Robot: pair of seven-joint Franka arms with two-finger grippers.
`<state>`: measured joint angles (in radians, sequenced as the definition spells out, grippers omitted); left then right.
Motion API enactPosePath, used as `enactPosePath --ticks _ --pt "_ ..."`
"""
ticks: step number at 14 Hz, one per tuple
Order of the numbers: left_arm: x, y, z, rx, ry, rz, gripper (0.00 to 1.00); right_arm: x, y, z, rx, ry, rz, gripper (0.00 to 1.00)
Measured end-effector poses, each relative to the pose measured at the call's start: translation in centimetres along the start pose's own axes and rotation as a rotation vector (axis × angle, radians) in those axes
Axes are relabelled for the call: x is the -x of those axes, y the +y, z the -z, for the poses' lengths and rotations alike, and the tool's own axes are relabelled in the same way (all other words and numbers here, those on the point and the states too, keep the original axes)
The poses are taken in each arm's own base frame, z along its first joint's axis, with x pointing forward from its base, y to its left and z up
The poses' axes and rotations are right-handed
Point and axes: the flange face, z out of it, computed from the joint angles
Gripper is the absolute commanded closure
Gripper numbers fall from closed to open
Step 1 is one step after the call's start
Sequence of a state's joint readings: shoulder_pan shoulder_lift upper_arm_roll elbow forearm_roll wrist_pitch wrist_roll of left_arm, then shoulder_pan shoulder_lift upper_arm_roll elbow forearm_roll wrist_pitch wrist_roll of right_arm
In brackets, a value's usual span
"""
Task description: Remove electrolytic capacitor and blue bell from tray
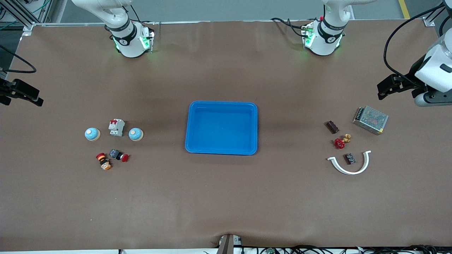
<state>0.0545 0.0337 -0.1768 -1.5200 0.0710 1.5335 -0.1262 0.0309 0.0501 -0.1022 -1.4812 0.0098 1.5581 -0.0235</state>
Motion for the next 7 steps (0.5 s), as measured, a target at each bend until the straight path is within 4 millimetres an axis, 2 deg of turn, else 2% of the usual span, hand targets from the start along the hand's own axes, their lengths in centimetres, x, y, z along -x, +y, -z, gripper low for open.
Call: enactPosePath --ticks 7 --pt "0.26 0.28 -0.16 -0.002 -0.021 -0.03 0.0 0.27 -0.05 -0.39 -0.001 -0.018 0.006 0.0"
